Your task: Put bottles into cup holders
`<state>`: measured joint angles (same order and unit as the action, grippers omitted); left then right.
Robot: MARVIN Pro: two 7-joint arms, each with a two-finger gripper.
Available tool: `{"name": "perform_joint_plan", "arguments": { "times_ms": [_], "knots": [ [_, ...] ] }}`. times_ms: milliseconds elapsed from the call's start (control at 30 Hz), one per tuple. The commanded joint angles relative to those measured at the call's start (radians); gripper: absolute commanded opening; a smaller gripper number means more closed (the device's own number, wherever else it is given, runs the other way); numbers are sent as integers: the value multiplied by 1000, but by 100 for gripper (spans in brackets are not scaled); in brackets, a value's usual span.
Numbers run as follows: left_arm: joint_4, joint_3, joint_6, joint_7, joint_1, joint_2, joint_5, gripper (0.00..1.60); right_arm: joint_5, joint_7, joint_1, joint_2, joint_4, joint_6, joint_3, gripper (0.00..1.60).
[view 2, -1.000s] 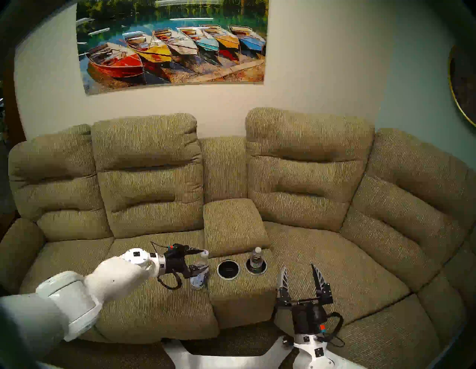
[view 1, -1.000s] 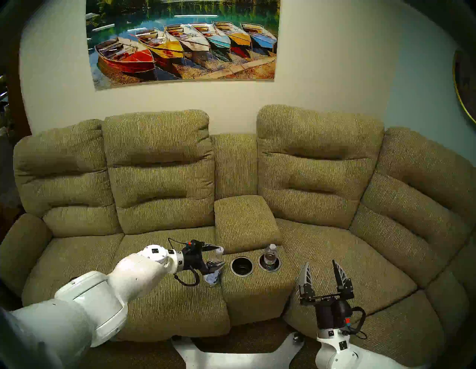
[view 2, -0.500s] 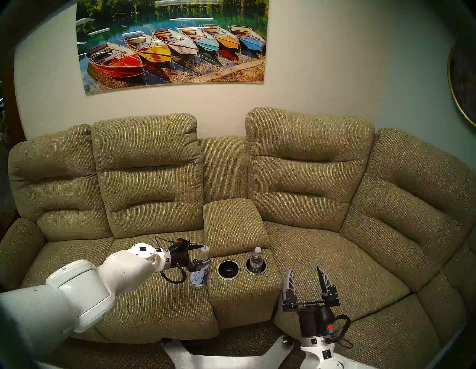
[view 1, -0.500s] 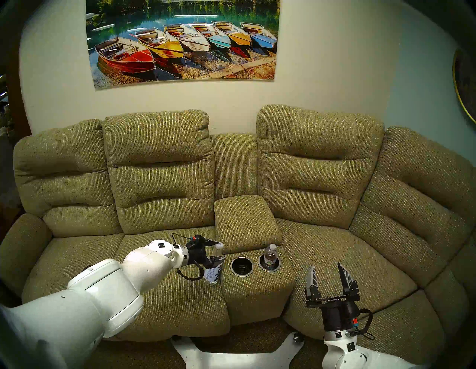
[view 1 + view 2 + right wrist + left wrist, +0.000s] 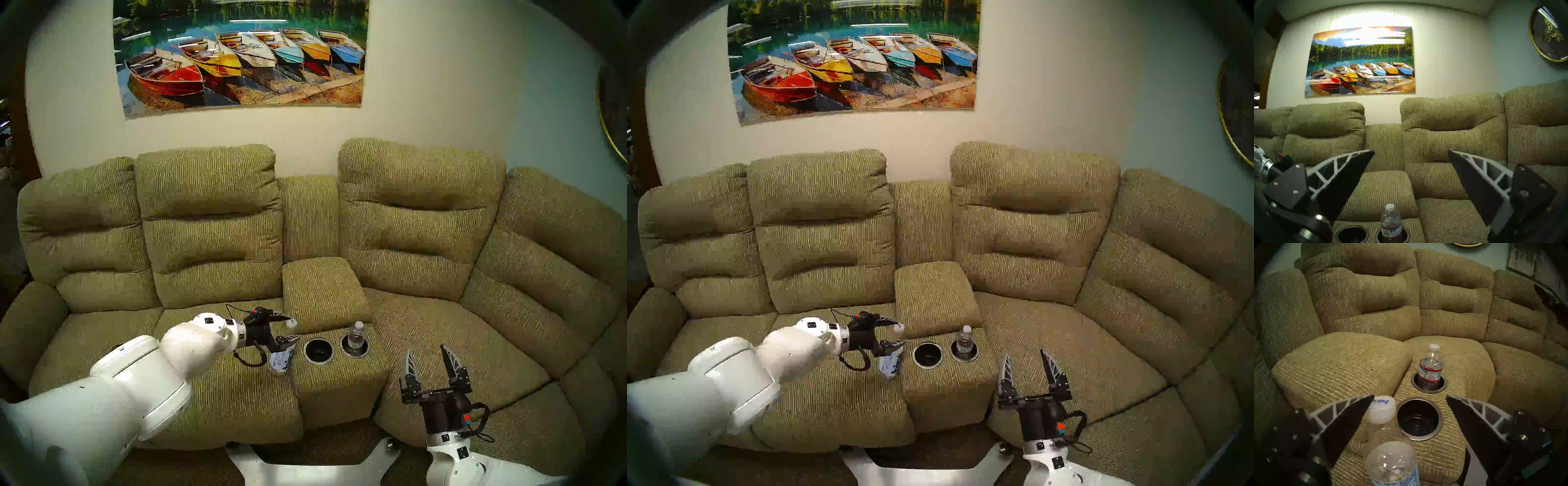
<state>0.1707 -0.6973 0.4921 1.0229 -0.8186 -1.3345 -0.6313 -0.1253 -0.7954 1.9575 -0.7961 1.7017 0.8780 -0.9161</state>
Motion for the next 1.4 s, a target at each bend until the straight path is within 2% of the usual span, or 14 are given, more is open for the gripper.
{"name": "perform_joint_plan", "arguments": {
  "times_ms": [0,100,233,500,667,833,1100,1133,1167,1200,1267,1333,1367],
  "knots": [
    [7,-35,46,69,5,21,-36,160,-18,19,-27,0,12,9,5,160],
    [-4,-41,52,78,7,17,-39,160,-22,24,-31,-2,10,9,8,160],
    [-31,-43,51,50,12,0,-34,160,-24,27,-32,-3,9,10,10,160],
    [-47,-38,23,23,12,-26,-25,160,-22,13,-13,7,17,14,1,160],
    [-63,-35,3,-18,1,-38,-20,160,-21,10,-7,8,19,16,-3,160],
    [-71,-16,-27,-103,-14,-51,-1,160,-17,2,-1,12,22,20,-7,160],
    [-71,25,-70,-142,-24,-64,43,160,-11,-15,15,19,24,25,-13,160],
    [-70,25,-69,-145,-25,-64,43,122,-10,-17,16,19,23,25,-14,160],
    [-70,25,-69,-145,-25,-64,43,122,-10,-17,16,19,23,25,-14,160],
    [-59,24,-64,-141,-22,-58,44,77,-8,-21,20,20,23,26,-15,160],
    [-52,22,-58,-131,-16,-53,43,75,-7,-23,21,20,23,26,-16,160],
    [-30,20,-44,-80,6,-34,43,30,-3,-27,24,20,21,28,-16,160],
    [-21,20,-35,-53,16,-24,44,19,-2,-28,24,19,21,29,-16,160]
  ]
}}
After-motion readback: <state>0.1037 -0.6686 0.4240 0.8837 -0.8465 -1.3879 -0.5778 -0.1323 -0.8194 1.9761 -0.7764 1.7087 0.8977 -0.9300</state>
